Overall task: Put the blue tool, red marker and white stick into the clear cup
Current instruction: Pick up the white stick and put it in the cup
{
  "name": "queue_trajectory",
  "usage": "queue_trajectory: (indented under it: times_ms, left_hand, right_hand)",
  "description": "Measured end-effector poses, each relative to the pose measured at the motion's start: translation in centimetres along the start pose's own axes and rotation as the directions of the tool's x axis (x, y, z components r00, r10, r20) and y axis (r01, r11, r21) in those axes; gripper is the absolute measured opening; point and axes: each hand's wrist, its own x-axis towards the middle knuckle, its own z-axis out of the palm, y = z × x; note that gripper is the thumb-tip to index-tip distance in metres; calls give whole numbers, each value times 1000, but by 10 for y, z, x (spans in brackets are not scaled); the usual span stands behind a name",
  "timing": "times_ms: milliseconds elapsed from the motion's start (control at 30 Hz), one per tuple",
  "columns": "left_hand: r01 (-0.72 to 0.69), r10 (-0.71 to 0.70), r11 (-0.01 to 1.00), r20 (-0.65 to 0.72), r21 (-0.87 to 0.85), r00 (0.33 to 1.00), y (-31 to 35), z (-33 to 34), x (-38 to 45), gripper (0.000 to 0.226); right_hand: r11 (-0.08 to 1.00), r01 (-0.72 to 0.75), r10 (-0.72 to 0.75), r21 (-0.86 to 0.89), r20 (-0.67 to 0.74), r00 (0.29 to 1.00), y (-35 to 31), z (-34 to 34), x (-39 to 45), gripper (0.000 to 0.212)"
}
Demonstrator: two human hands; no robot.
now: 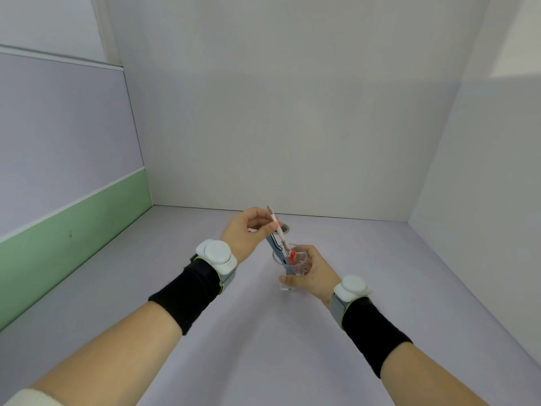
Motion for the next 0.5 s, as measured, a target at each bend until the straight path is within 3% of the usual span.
queue_trajectory:
  times_ms: [167, 500]
  left_hand:
    - [9, -4, 998, -95, 55, 995, 4, 1, 3, 8]
    - [189, -189, 982, 15, 12, 982, -5, 3, 10, 17]
  right_hand:
    - [999, 7, -6, -46, 33, 999, 1, -3, -1, 70]
    - [998, 7, -2, -58, 97, 995, -1, -1, -3, 72]
